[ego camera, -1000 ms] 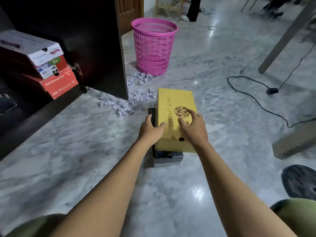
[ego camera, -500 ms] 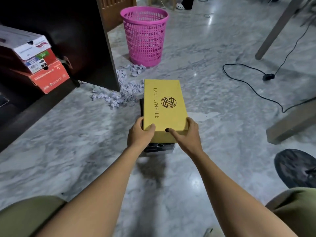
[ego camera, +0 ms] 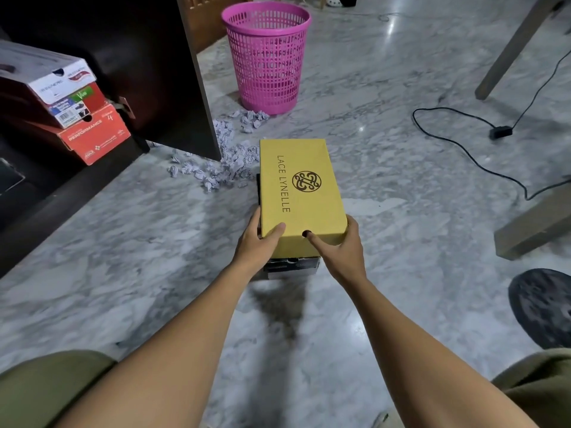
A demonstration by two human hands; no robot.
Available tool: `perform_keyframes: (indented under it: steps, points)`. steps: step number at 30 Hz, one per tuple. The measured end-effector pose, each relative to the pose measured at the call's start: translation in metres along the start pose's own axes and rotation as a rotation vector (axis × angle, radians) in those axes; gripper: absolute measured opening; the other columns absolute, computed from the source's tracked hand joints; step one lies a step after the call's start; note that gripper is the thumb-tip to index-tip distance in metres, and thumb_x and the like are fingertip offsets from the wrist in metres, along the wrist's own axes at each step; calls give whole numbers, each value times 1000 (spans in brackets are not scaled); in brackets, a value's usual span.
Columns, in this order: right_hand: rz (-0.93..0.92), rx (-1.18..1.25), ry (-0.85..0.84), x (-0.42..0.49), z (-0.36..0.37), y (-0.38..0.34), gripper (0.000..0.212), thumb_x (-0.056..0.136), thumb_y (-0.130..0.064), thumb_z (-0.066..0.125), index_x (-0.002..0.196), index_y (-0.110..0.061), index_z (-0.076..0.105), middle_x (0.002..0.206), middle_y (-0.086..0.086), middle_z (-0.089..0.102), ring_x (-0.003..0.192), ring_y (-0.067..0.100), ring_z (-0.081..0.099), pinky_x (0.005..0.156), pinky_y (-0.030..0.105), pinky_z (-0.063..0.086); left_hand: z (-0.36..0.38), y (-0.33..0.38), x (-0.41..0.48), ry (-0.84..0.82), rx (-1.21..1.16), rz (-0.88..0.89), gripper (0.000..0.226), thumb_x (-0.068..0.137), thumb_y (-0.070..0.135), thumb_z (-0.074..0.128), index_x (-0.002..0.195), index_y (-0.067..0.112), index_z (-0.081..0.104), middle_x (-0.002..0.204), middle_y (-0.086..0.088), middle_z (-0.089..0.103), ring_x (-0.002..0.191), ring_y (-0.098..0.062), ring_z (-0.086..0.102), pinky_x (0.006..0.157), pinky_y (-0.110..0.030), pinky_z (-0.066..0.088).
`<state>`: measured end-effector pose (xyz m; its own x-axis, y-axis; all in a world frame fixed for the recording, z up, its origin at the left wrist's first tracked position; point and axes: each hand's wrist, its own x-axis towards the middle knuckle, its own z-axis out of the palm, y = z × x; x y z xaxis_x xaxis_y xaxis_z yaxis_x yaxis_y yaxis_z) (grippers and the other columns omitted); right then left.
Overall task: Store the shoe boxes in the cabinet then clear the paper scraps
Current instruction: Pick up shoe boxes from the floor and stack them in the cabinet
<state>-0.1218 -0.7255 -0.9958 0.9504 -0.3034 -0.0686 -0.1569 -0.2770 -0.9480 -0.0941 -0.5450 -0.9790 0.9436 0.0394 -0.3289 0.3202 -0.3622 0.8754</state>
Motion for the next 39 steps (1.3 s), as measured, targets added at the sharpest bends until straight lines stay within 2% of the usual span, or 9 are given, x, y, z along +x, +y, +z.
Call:
perform_keyframes:
  steps: [6, 10, 14, 18, 22, 25, 29, 33, 39]
  points:
    - [-22, 6, -14, 9, -1, -14, 77, 70, -44, 86, 131, -33, 42, 115, -20, 60, 103, -8, 57, 78, 15, 45, -8, 3, -8, 53, -59, 36, 67, 87, 54, 61, 144, 50, 26, 136, 18, 49, 118, -14, 51, 89, -29, 40]
    - [-51, 14, -32, 17, 3, -31, 74, 71, -40, 86, 129, -32, 42, 112, -24, 58, 94, -19, 55, 71, 9, 44, -20, 11, -11, 95, -116, 78, 68, 87, 51, 63, 144, 54, 24, 145, 12, 41, 125, -14, 44, 92, -29, 37]
    - [-81, 80, -44, 23, 15, -51, 78, 71, -38, 87, 135, -25, 45, 113, -17, 62, 98, -7, 61, 78, 18, 51, -37, 28, -16, 162, -214, 109, 76, 86, 51, 65, 147, 51, 19, 129, 7, 27, 118, -8, 32, 94, -28, 31]
    - [-150, 131, -71, 29, 30, -84, 80, 64, -47, 85, 132, -27, 48, 113, -12, 65, 99, 3, 64, 87, 34, 55, -62, 43, -18, 247, -269, 188, 80, 80, 56, 70, 144, 53, 22, 128, 8, 24, 128, -12, 37, 100, -30, 35]
    - [-263, 168, -73, 31, 49, -135, 75, 67, -43, 87, 130, -27, 50, 113, -17, 63, 96, -9, 60, 85, 24, 52, -99, 67, -22, 365, -328, 279, 82, 63, 68, 67, 135, 63, 29, 138, 10, 32, 129, -13, 46, 110, -41, 38]
    - [-377, 165, -115, 29, 69, -177, 85, 62, -55, 83, 135, -30, 47, 121, -15, 61, 107, 0, 60, 94, 33, 52, -135, 85, -28, 426, -341, 324, 77, 63, 68, 64, 130, 65, 26, 143, 2, 41, 125, -14, 50, 107, -45, 41]
    - [-517, 122, -176, 25, 94, -228, 78, 66, -60, 76, 134, -36, 47, 126, -16, 55, 112, 8, 56, 95, 37, 50, -183, 109, -38, 515, -345, 411, 80, 76, 50, 65, 144, 50, 23, 146, 7, 38, 126, -9, 45, 97, -26, 40]
    - [-589, 125, -178, 26, 115, -279, 74, 69, -57, 78, 133, -36, 49, 124, -12, 57, 109, 13, 58, 90, 37, 52, -227, 137, -41, 577, -318, 462, 78, 73, 58, 60, 141, 58, 22, 143, 12, 40, 130, -10, 42, 109, -38, 35]
    - [-697, 136, -226, 45, 138, -363, 70, 78, -51, 77, 138, -32, 47, 114, -13, 49, 97, 6, 53, 82, 32, 55, -286, 186, -33, 652, -337, 505, 64, 89, 52, 55, 140, 63, 19, 138, 11, 37, 119, -9, 43, 91, -28, 39]
